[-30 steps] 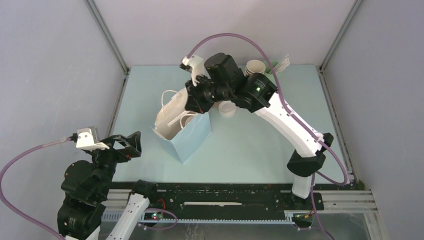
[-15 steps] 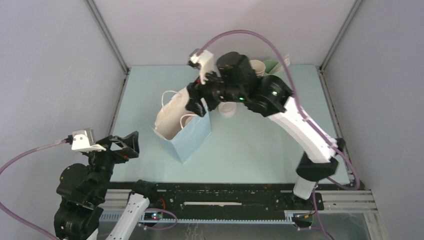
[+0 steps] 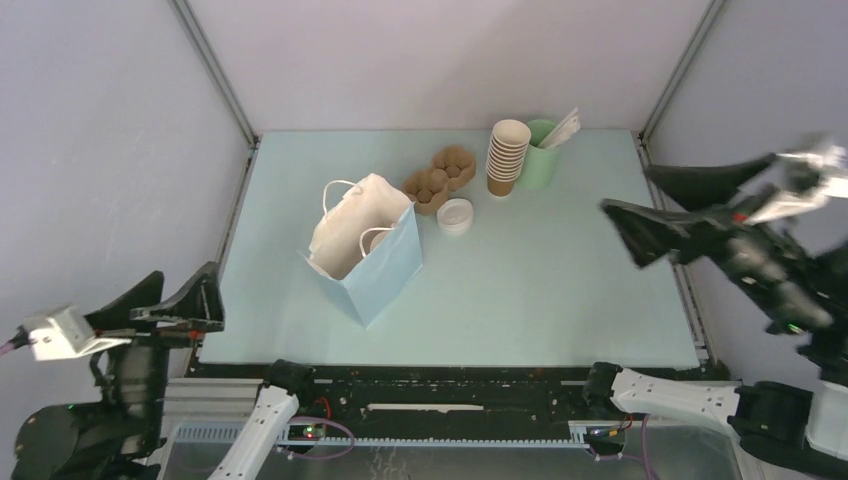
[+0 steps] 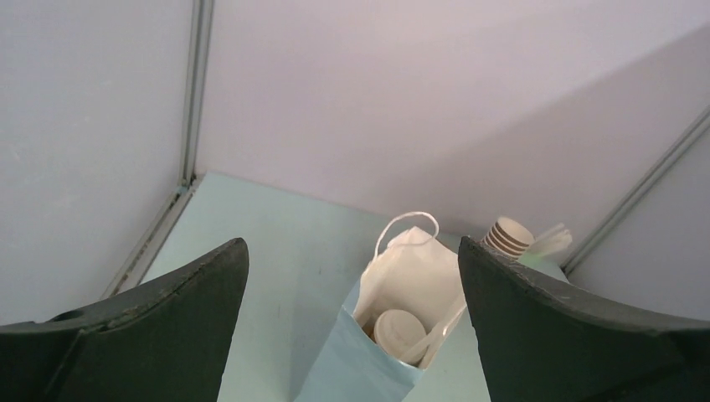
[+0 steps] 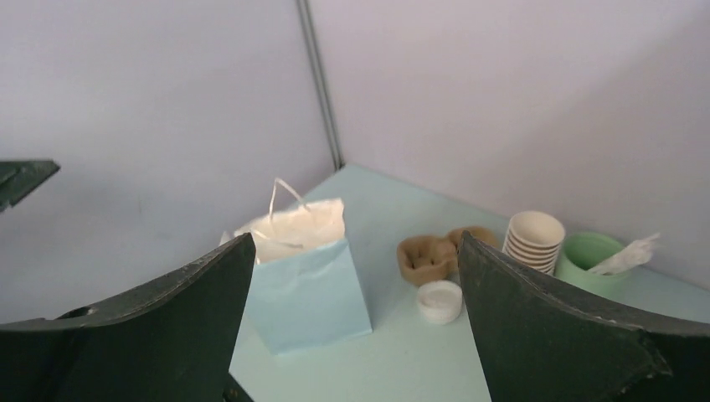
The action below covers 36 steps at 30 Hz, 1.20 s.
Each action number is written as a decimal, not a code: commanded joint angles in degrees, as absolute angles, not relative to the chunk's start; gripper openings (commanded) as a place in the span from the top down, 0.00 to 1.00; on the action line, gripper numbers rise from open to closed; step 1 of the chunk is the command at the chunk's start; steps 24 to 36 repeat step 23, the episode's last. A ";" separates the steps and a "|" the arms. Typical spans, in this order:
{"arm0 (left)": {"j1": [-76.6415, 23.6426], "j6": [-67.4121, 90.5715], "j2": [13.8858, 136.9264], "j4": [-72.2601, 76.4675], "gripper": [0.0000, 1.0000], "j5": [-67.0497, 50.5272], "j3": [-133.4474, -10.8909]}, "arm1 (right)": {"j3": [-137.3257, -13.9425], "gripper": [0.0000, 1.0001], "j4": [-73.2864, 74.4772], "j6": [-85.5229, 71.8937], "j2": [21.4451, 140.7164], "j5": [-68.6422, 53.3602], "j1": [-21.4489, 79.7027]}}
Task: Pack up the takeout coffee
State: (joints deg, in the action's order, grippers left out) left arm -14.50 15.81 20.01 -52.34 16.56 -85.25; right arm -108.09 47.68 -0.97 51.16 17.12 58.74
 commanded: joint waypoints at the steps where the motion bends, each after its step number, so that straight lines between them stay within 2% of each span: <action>1: -14.68 11.59 24.77 -51.16 0.00 20.21 -92.95 | -108.34 0.00 47.86 -2.53 48.60 22.62 59.14; 14: -14.69 11.25 28.57 -49.67 0.00 19.20 -100.52 | -110.40 0.00 49.02 -1.10 46.30 23.29 58.80; 21: -14.68 11.56 28.41 -51.11 0.00 19.89 -101.16 | -105.44 0.00 44.31 -0.14 43.85 23.59 58.59; 23: -14.68 11.60 28.36 -51.14 0.00 19.99 -101.33 | -106.50 0.00 46.28 -0.09 45.24 27.22 58.20; 36: -14.68 11.60 28.36 -51.14 0.00 19.99 -101.33 | -106.50 0.00 46.28 -0.09 45.24 27.22 58.20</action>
